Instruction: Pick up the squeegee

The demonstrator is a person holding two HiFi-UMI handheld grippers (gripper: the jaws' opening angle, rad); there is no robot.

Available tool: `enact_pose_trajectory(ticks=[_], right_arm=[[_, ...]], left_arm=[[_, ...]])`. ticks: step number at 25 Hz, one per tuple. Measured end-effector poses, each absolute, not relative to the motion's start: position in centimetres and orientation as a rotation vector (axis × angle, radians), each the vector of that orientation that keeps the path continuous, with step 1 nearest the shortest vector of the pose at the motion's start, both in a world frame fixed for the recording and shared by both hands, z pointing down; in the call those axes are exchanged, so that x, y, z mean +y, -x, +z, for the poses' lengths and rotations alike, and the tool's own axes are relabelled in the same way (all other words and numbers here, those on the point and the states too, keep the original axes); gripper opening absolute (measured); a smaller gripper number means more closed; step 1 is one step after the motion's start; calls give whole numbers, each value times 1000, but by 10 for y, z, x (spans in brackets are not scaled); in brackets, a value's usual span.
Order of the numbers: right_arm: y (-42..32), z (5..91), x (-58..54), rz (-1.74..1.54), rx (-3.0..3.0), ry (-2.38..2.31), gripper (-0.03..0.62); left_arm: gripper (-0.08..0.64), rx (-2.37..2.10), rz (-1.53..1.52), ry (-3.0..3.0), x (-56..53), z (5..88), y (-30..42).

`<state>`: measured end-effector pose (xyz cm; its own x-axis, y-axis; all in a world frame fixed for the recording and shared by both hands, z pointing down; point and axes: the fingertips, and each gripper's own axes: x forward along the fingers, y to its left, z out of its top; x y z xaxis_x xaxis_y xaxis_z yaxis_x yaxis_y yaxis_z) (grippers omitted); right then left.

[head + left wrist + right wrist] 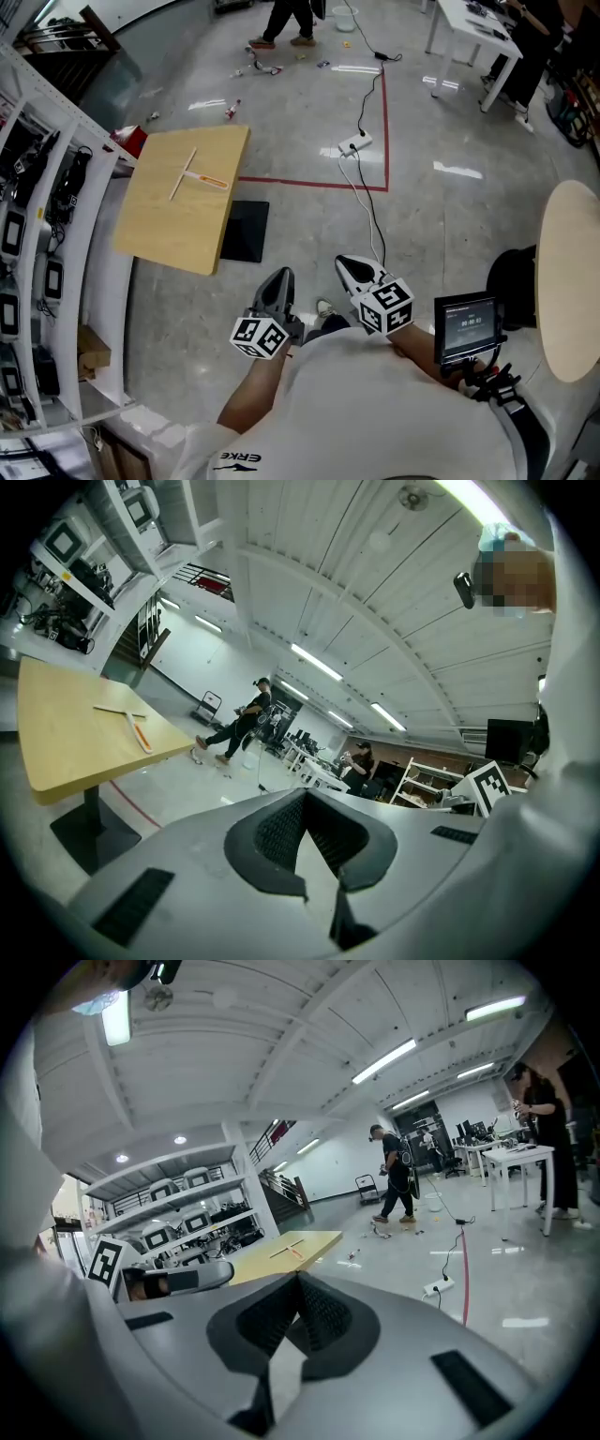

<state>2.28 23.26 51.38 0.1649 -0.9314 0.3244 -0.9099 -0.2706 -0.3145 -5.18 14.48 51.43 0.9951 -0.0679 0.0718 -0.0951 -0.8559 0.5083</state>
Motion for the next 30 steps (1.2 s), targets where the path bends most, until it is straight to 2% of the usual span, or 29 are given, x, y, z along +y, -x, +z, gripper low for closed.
enact_pose_trajectory(ticks=[18,25,30], right_arm=[[-65,510,161,-721,1842,2421,5],[-108,513,131,-714,1918,2351,5],[-115,497,105,-701,1985,2303,5]], left_arm=[[3,-110,54,-2565,66,517,12],[3,-206,50,-2571,42,521,-24],[3,-283,21,-2575,20,503,-25]])
